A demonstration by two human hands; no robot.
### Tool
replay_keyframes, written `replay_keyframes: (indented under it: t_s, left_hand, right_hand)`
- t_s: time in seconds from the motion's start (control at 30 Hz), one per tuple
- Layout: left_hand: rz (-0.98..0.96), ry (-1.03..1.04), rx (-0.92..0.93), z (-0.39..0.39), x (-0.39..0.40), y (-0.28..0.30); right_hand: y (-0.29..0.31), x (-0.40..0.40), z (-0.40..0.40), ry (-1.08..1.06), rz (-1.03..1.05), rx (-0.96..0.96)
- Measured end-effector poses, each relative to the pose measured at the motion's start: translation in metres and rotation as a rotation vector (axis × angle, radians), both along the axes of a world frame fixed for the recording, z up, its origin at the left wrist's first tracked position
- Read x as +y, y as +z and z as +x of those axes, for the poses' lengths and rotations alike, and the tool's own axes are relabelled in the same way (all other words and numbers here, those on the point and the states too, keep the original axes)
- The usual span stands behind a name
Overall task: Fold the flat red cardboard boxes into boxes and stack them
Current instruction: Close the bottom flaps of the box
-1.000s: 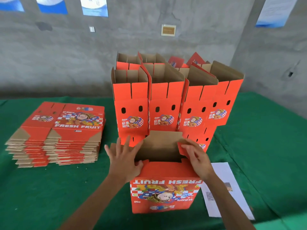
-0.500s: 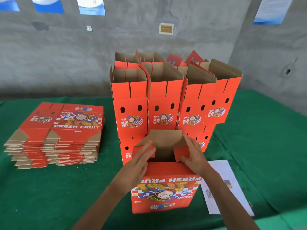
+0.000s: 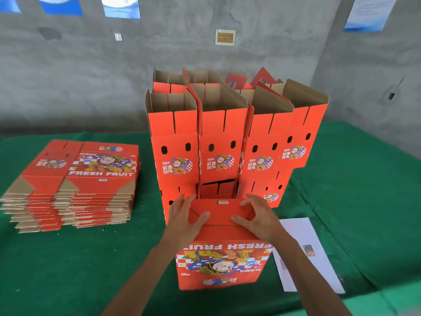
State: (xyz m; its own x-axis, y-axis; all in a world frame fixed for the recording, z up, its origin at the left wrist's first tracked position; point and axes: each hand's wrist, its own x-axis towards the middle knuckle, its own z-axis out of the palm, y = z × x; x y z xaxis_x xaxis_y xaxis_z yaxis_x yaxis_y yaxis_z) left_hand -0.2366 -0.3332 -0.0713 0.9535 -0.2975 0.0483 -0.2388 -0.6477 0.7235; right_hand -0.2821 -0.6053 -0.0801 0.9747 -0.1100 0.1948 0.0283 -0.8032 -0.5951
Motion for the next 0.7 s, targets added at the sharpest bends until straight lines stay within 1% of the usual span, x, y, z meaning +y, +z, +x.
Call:
replay_keyframes:
  t_s: [0.1, 0.27, 0.33, 0.4, 0.43, 0.47, 0.53, 0.57, 0.63, 0.7]
  left_hand:
    - [0.205, -0.012, 0.021, 0.007, -0.005, 0.004]
    - [0.486, 0.097, -0.008, 0.012, -0.021, 0.013]
    - [0.514, 0.118, -0.020, 0.013, -0.024, 0.013]
    - [0.489, 0.125, -0.028, 0.014, -0.022, 0.011]
    - [0.458, 0.133, -0.023, 0.016, -0.020, 0.011]
    - [0.427, 0.144, -0.007, 0.017, -0.019, 0.011]
    - [0.404, 0.155, 0.010, 0.016, -0.018, 0.008]
    - [0.406, 0.157, 0.004, 0.016, -0.019, 0.007]
    - [0.390, 0.181, 0.012, 0.015, -0.019, 0.007]
    - [0.358, 0.212, 0.047, 0.015, -0.017, 0.008]
  right_hand:
    - [0.002, 0.003, 0.000, -0.013, -0.098, -0.031]
    - [0.007, 0.013, 0.005, -0.088, -0.296, 0.034]
    - [0.009, 0.018, 0.009, -0.110, -0.344, 0.068]
    - [0.010, 0.021, 0.011, -0.116, -0.313, 0.084]
    - [0.011, 0.020, 0.011, -0.136, -0.247, 0.069]
    - [0.013, 0.019, 0.011, -0.178, -0.134, 0.045]
    - [0.016, 0.014, 0.013, -0.331, 0.185, 0.044]
    - [0.020, 0.010, 0.014, -0.418, 0.333, 0.101]
    - [0.025, -0.003, 0.015, -0.531, 0.519, 0.358]
    - [0.024, -0.022, 0.007, -0.523, 0.666, 0.625]
